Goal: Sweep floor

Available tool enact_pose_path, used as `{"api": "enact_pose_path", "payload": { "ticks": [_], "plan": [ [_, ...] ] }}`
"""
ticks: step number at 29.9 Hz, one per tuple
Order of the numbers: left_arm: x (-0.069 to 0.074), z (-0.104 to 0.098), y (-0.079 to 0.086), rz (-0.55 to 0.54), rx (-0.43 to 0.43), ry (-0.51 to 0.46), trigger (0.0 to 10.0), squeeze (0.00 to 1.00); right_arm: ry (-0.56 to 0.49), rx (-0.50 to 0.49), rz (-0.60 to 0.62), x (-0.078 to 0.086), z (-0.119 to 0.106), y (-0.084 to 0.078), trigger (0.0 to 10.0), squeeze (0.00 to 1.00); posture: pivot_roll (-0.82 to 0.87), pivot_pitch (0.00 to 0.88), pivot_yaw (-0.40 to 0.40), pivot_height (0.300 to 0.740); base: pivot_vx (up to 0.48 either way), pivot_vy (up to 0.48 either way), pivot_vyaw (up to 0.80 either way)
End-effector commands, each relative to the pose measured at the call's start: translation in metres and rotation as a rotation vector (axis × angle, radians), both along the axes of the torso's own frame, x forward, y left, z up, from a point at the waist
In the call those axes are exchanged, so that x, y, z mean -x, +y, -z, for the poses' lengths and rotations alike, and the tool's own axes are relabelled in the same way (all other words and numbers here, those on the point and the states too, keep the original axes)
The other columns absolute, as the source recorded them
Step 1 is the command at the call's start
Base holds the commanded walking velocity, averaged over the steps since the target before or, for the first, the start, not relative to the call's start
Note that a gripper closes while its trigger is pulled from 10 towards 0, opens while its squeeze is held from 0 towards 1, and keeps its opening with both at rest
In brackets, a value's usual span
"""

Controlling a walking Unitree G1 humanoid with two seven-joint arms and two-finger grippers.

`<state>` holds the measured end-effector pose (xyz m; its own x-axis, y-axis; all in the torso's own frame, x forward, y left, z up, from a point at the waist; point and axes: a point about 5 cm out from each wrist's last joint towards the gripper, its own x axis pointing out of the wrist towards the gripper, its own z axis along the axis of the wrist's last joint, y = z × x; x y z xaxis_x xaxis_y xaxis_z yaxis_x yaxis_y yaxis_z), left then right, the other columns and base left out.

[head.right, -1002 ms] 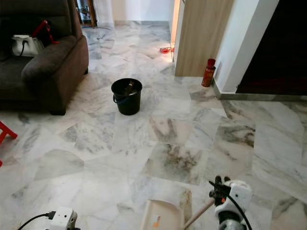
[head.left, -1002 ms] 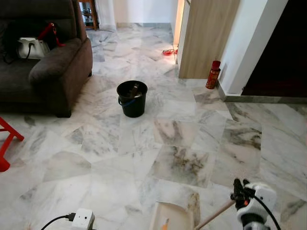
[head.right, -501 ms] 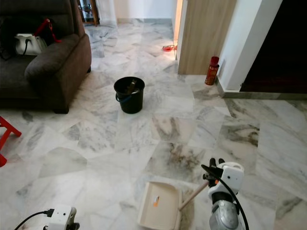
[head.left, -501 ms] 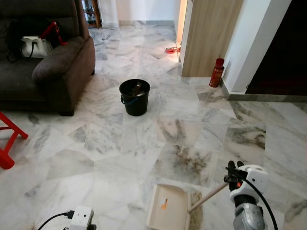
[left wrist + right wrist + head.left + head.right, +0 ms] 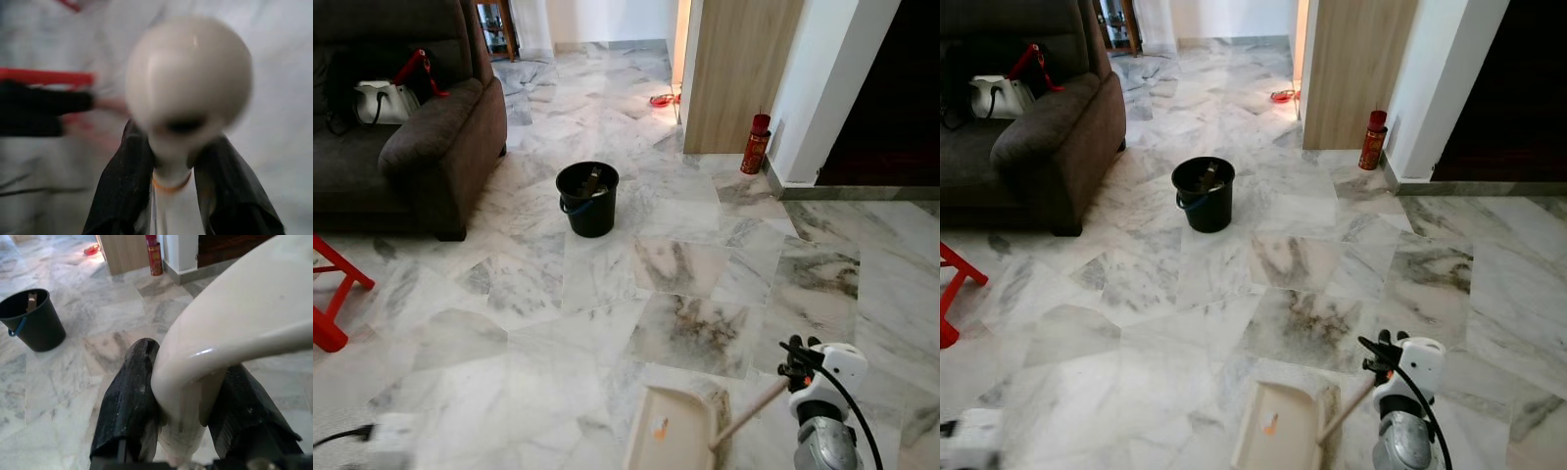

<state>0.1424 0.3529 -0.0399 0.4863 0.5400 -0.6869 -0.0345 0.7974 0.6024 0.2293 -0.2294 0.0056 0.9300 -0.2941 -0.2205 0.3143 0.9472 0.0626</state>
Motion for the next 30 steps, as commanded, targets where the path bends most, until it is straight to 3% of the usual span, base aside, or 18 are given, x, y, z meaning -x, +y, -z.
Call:
{"api": "enact_pose_path", "payload": {
  "ticks": [1, 5, 6, 8, 9, 10, 15, 21, 25, 26, 27, 30],
  "plan": [
    [0.014, -0.003, 0.014, 0.071, -0.143, 0.13, 10.0, 0.0, -0.043, -0.003, -0.004, -0.005, -0.005, 0.004, 10.0, 0.0, -0.02, 0.0, 0.066, 0.74, 0.0, 0.0, 0.0],
    [0.004, -0.017, 0.026, 0.131, -0.259, 0.125, 10.0, 0.0, -0.043, -0.004, -0.003, -0.005, -0.005, 0.006, 10.0, 0.0, -0.02, 0.0, 0.067, 0.74, 0.0, 0.0, 0.0],
    [-0.013, -0.026, 0.025, 0.19, -0.327, 0.074, 10.0, 0.0, -0.043, -0.003, -0.002, -0.006, -0.005, 0.006, 10.0, 0.0, -0.02, 0.0, 0.068, 0.74, 0.0, 0.0, 0.0],
    [-0.027, -0.034, 0.023, 0.236, -0.386, 0.035, 10.0, 0.0, -0.045, -0.003, 0.001, -0.006, -0.004, 0.006, 10.0, 0.0, -0.02, 0.0, 0.068, 0.74, 0.0, 0.0, 0.0],
    [-0.043, -0.041, 0.019, 0.284, -0.441, -0.012, 10.0, 0.0, -0.04, -0.003, 0.014, -0.003, -0.003, 0.004, 10.0, 0.0, -0.02, 0.0, 0.067, 0.74, 0.0, 0.0, 0.0],
    [-0.043, -0.041, 0.019, 0.284, -0.441, -0.012, 10.0, 0.0, -0.04, -0.003, 0.014, -0.003, -0.003, 0.004, 10.0, 0.0, -0.02, 0.0, 0.067, 0.74, 0.0, 0.0, 0.0],
    [-0.08, -0.059, 0.0, 0.377, -0.559, -0.138, 10.0, 0.0, -0.027, 0.0, 0.024, 0.0, 0.0, 0.002, 10.0, 0.0, -0.02, 0.0, 0.06, 0.74, 0.0, 0.0, 0.0],
    [-0.091, -0.064, -0.008, 0.399, -0.591, -0.203, 10.0, 0.0, -0.032, 0.007, 0.029, -0.001, -0.001, -0.001, 10.0, 0.0, -0.02, 0.0, 0.055, 0.74, 0.0, 0.0, 0.0],
    [-0.107, -0.064, -0.032, 0.41, -0.453, -0.345, 10.0, 0.0, -0.041, 0.013, 0.037, -0.004, -0.004, -0.004, 10.0, 0.0, -0.02, 0.0, 0.045, 0.74, 0.0, 0.0, 0.0],
    [-0.114, -0.06, -0.05, 0.396, -0.264, -0.422, 10.0, 0.0, -0.041, 0.014, 0.035, -0.005, -0.004, -0.004, 10.0, 0.0, -0.02, 0.0, 0.042, 0.74, 0.0, 0.0, 0.0],
    [-0.116, -0.057, -0.055, 0.38, -0.186, -0.443, 10.0, 0.0, -0.041, 0.014, 0.035, -0.005, -0.004, -0.004, 10.0, 0.0, -0.02, 0.0, 0.042, 0.74, 0.0, 0.0, 0.0],
    [-0.118, -0.041, -0.081, 0.287, 0.181, -0.441, 10.0, 0.0, -0.038, 0.013, 0.035, -0.006, -0.003, -0.005, 10.0, 0.0, -0.02, 0.0, 0.041, 0.74, 0.0, 0.0, 0.0]
  ]
}}
